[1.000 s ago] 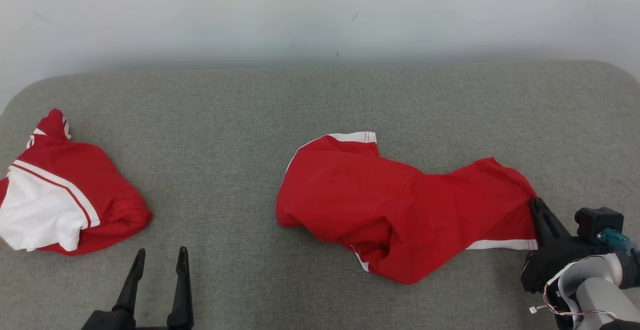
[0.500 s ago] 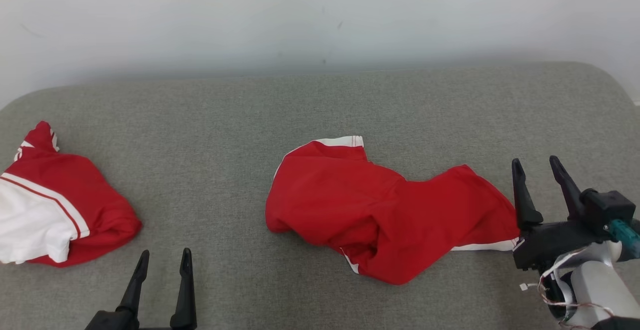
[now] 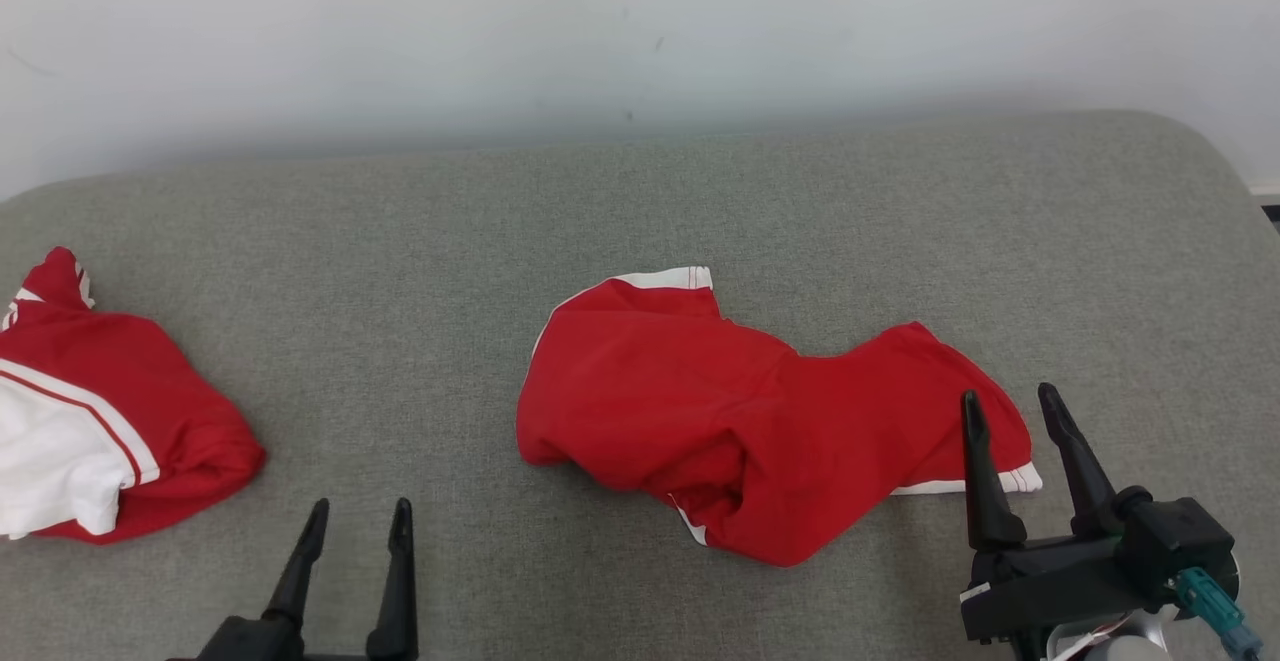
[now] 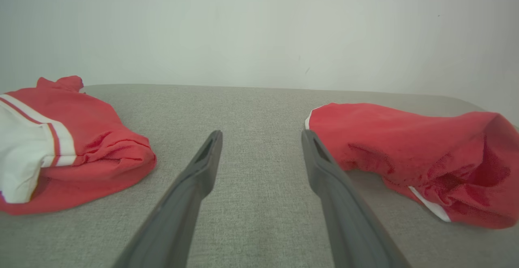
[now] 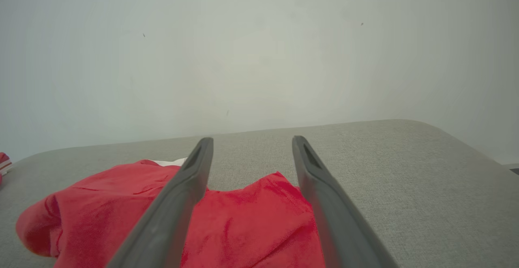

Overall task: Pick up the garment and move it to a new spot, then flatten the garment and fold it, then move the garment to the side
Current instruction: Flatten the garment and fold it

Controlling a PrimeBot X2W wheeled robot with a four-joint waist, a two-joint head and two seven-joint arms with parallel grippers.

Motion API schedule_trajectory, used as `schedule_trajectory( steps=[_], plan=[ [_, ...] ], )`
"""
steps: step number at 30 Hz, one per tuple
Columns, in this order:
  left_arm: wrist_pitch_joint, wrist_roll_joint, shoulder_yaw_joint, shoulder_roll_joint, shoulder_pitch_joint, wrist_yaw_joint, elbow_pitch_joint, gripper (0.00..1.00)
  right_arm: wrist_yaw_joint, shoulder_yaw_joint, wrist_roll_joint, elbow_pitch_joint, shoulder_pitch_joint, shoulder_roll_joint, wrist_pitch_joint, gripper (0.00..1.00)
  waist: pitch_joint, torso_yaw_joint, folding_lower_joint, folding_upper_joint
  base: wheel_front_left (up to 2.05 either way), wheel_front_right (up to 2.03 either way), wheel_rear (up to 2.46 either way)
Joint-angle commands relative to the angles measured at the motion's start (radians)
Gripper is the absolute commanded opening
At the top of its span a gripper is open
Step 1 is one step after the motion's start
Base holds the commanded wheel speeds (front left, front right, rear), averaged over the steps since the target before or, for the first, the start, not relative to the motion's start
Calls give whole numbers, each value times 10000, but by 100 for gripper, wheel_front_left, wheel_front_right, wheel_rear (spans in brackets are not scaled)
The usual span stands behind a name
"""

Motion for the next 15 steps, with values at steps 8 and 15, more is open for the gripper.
schedule_trajectory(
  steps=[8, 15],
  plan=[
    [-34, -237, -1091, 314, -383, 7, 413, 100, -23, 186, -83, -228, 242, 256, -2, 100, 194, -237, 0, -1, 0, 0, 0],
    [-34, -615, -2875, 489, -1283, 9, 1382, 100, -23, 405, 0, -213, -36, 358, -4, 100, 497, -809, 0, -1, 0, 0, 0]
  ],
)
